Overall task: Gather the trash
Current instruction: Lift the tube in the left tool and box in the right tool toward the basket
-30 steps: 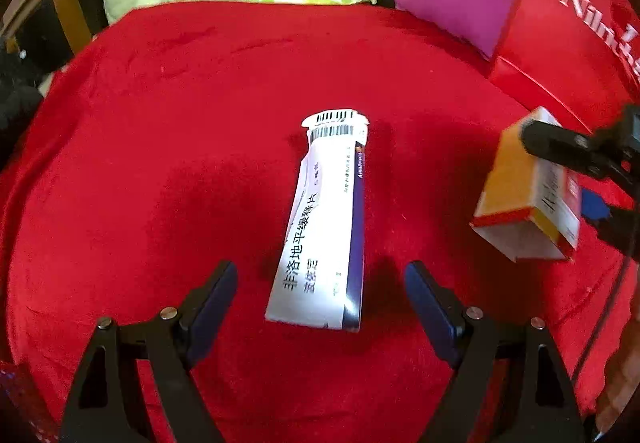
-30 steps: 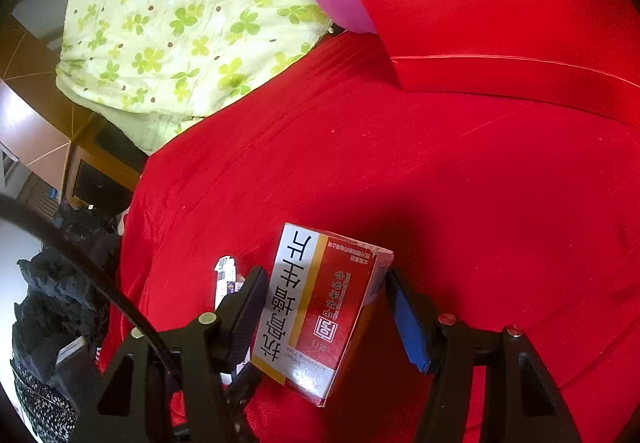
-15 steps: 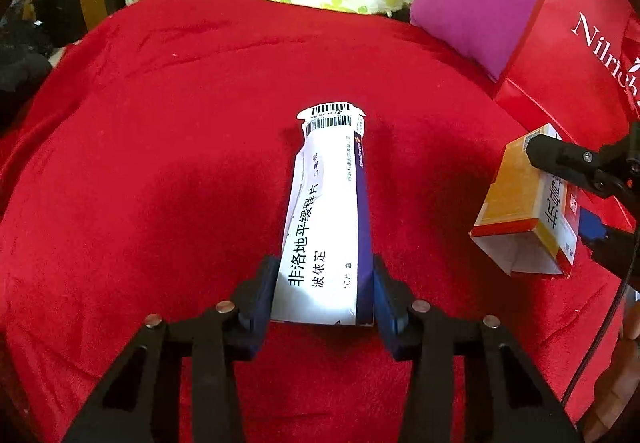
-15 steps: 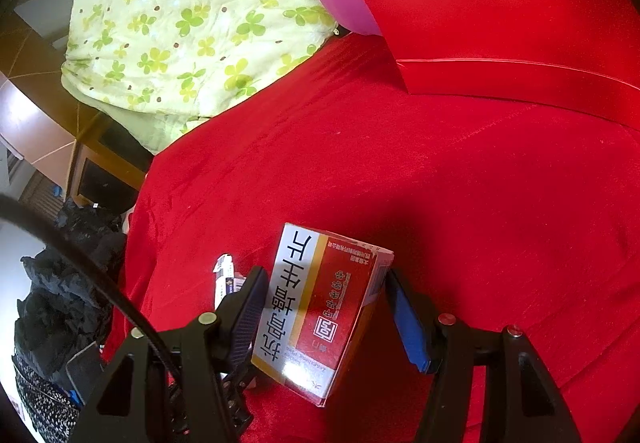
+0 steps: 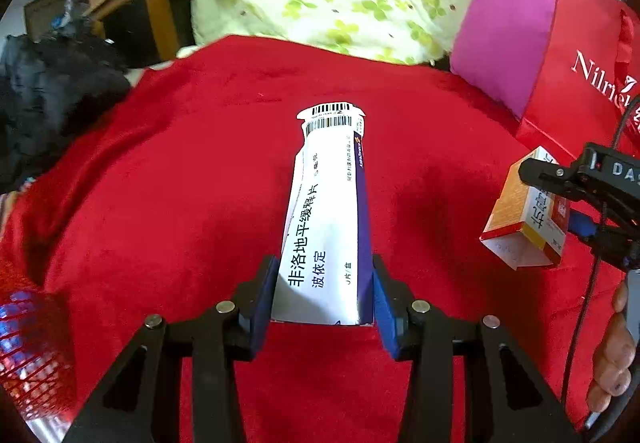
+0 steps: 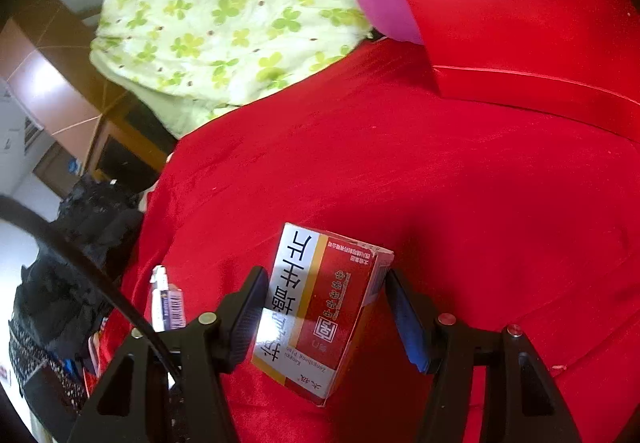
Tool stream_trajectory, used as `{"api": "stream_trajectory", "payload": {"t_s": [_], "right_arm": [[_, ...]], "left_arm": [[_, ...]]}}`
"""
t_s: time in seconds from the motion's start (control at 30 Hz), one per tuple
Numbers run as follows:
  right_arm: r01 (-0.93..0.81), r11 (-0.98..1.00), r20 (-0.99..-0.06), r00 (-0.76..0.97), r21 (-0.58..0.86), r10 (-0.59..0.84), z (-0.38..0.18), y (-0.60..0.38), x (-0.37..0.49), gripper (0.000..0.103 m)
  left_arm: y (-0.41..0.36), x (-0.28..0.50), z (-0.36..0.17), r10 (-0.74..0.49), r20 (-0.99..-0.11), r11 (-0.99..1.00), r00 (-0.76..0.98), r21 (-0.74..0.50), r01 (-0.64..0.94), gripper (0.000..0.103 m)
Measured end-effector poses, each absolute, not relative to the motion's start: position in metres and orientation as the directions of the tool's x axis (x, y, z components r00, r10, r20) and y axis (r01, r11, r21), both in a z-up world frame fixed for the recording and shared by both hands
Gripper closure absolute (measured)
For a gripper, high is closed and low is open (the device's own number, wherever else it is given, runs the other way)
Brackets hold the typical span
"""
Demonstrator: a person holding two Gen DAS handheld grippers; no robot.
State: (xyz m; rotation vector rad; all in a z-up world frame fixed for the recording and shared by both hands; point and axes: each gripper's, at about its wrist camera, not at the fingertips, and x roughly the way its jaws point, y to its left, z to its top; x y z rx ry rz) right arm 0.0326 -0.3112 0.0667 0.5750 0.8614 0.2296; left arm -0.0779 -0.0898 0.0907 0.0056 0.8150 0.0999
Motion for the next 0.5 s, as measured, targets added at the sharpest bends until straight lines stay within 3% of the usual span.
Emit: {"api": "stream_trajectory", "payload": {"t_s": [0.5], "right_arm": [[-0.203,0.815,-0.514,0.687,0.542,0.513,0.104,-0.275,-0.015,0.039]], "left_arm": [[-0.084,-0.145,0.154,0.172,-0.590,0.985,0.789,0.106,-0.135,0.056]]}}
